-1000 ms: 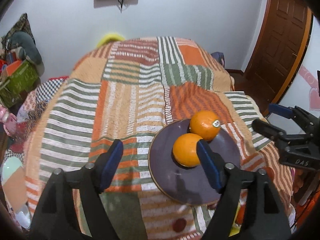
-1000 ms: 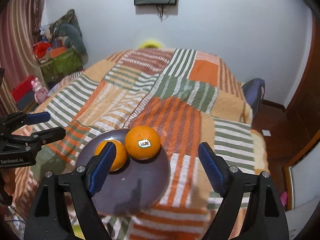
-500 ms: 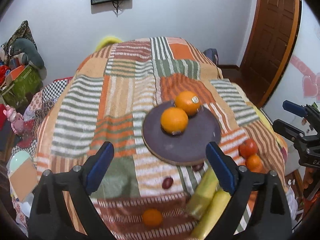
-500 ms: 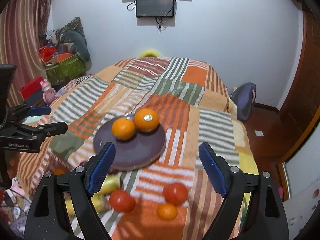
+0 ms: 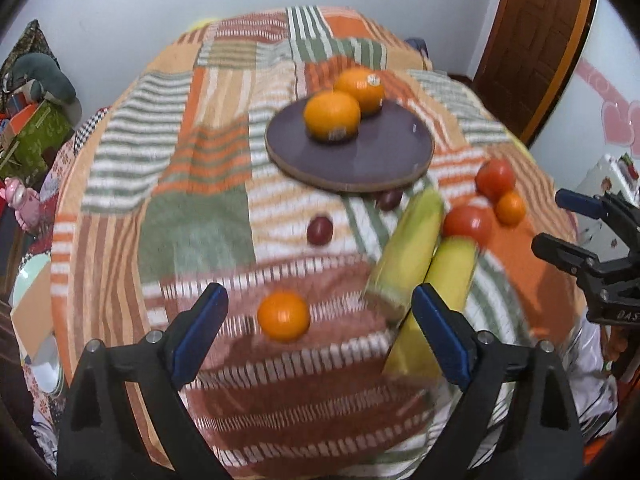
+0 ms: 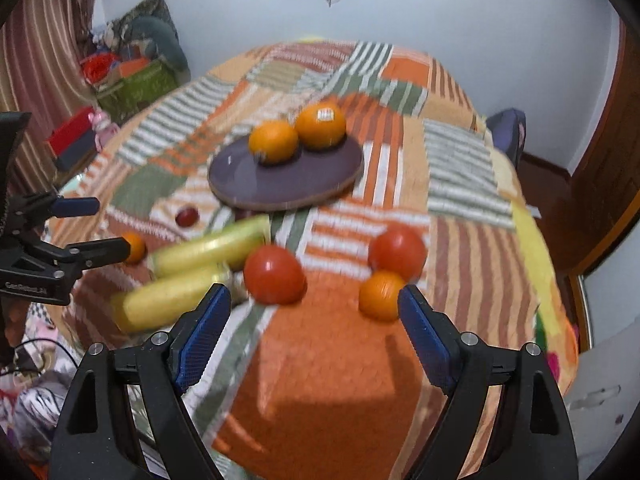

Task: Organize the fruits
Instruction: 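Withdraw both grippers from the plate toward the yellow-green corn cobs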

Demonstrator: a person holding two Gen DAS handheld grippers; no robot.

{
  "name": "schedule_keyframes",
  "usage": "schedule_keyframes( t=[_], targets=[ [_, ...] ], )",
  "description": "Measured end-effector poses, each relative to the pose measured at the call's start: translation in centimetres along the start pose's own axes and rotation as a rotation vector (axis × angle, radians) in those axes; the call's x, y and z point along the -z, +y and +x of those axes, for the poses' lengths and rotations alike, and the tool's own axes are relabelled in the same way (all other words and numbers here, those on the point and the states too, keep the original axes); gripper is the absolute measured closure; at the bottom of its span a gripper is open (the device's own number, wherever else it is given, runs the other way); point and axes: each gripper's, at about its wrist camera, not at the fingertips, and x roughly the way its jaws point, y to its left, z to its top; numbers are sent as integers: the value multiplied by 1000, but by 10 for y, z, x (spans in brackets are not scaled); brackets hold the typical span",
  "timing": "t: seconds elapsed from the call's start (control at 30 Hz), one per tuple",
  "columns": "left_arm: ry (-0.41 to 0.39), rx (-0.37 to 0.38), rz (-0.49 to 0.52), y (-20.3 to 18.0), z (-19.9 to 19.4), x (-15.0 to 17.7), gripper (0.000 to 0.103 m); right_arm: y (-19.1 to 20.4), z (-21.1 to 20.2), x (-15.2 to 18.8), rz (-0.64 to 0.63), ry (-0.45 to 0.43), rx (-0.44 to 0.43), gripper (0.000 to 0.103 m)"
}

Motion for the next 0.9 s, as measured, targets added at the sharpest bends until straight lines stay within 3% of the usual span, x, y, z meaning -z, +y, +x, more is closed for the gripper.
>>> schedule_keyframes(
  t=[0.27, 0.5, 0.73, 0.9],
  targets=[
    [47, -36, 29, 5, 19, 21, 9, 16, 23, 17, 1, 83, -48, 20],
    [47, 12, 34, 12, 22, 27, 8, 28, 35, 23, -14, 115, -72, 18],
    [52, -66, 135, 6, 31, 22, 7, 34, 37, 24, -24, 106, -61, 10],
    [58, -8, 128, 4, 31, 20, 7, 32, 39, 21, -14, 106, -67, 10]
  ],
)
